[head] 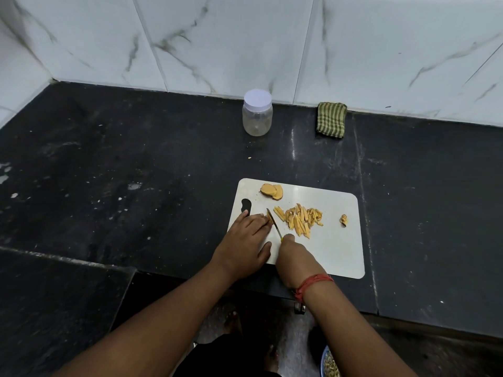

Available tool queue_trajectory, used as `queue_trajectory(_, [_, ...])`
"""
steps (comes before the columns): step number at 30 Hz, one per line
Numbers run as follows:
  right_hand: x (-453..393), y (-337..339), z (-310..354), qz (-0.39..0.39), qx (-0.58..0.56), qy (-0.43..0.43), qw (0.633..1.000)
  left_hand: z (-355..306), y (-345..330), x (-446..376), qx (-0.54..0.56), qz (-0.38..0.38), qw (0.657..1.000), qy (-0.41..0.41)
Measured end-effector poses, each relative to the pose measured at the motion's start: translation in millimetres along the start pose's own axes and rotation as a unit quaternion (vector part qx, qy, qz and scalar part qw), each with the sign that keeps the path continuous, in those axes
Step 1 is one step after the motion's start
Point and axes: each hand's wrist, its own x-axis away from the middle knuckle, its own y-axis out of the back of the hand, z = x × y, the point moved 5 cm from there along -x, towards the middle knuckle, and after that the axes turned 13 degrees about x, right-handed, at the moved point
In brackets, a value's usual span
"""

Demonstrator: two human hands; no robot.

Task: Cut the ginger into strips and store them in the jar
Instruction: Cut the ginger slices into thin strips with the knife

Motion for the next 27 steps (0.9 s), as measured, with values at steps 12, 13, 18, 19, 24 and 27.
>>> queue_trajectory(12, [5, -3, -4, 0.001, 0.005, 0.0, 1.0, -1, 0, -2, -0.006, -0.003, 1.0, 0.0])
queue_trajectory(13, [5, -2, -5, -0.002, 0.005, 0.0, 1.0, -1, 0, -2, -0.006, -0.002, 1.0, 0.0])
queue_trajectory(18, [17, -10, -8, 0.004, 0.005, 0.013, 1.0, 0, -1, -1, -0.008, -0.001, 1.0, 0.002])
queue_trajectory(19, [15, -10, -8, 0.003, 0.005, 0.011, 1.0, 0, 0, -2, -0.007, 0.0, 1.0, 0.001])
queue_trajectory(24, [13, -10, -9, -0.004, 0.006, 0.003, 1.0, -1, -1, -1, -0.003, 0.004, 1.0, 0.003])
queue_trajectory(27, [24, -18, -12, 0.005, 0.003, 0.013, 1.0, 0, 0, -1, -0.001, -0.001, 1.0, 0.004])
